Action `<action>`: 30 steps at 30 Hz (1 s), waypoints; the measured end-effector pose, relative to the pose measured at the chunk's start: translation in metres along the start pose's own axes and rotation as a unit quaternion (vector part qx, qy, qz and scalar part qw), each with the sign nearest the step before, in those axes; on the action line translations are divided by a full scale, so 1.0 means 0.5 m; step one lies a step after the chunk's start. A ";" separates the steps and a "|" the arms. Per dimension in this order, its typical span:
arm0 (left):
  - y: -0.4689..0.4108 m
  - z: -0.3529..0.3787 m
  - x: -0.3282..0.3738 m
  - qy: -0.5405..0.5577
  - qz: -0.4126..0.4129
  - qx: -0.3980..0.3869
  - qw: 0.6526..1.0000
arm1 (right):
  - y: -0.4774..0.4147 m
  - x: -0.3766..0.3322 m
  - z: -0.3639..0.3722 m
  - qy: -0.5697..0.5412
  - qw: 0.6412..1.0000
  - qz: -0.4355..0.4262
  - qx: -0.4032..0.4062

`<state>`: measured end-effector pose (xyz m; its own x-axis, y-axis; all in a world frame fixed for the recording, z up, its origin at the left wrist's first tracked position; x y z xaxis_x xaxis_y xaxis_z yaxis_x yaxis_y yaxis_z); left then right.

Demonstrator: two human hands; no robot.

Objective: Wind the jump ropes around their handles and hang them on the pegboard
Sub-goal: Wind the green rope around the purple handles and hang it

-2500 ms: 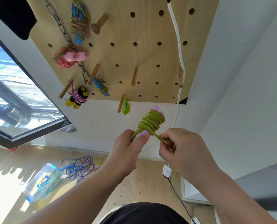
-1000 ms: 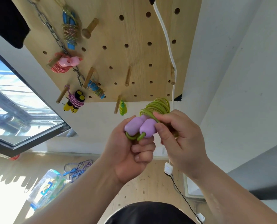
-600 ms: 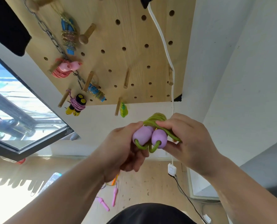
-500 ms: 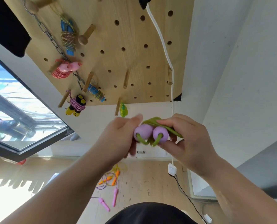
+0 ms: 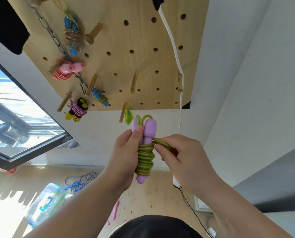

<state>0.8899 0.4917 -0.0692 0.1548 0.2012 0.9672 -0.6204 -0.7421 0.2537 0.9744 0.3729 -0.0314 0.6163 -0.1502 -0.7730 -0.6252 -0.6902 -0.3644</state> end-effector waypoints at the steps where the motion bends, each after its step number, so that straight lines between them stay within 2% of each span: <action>1: 0.000 -0.003 -0.014 0.011 -0.034 -0.001 0.999 | 0.001 -0.005 -0.007 0.023 0.999 -0.022 0.021; 3: 0.002 -0.006 -0.035 0.027 -0.087 -0.017 0.996 | 0.006 -0.018 -0.007 0.056 0.996 -0.067 0.035; 6: 0.004 -0.008 -0.046 0.025 -0.110 -0.055 0.992 | 0.013 -0.040 0.007 0.065 0.988 -0.136 0.021; 12: -0.021 -0.028 -0.073 -0.048 -0.123 -0.141 0.981 | -0.014 -0.069 0.061 0.098 0.971 -0.196 -0.097; 18: -0.058 -0.089 -0.047 -0.088 -0.068 -0.154 0.982 | -0.054 -0.062 0.080 0.037 0.996 -0.066 -0.043; 23: -0.075 -0.156 -0.061 -0.093 -0.094 -0.189 0.973 | -0.052 -0.075 0.138 -0.001 1.000 -0.007 0.000; 30: -0.083 -0.224 -0.086 -0.075 -0.124 -0.263 0.954 | -0.032 -0.069 0.211 0.009 0.994 0.084 0.063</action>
<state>0.8228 0.5856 -0.1224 0.4309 0.2071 0.8783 -0.8441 -0.2516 0.4735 0.9126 0.4639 -0.0538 0.5059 -0.2704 -0.8191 -0.7744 -0.5606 -0.2932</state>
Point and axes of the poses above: each hand's wrist, its own y-axis away from the middle knuckle, its own z-axis out of the palm, x = y × z, the point moved 10 cm from there along -y, towards the middle knuckle, and after that the axes turned 6 degrees about x, right-handed, at the moved point
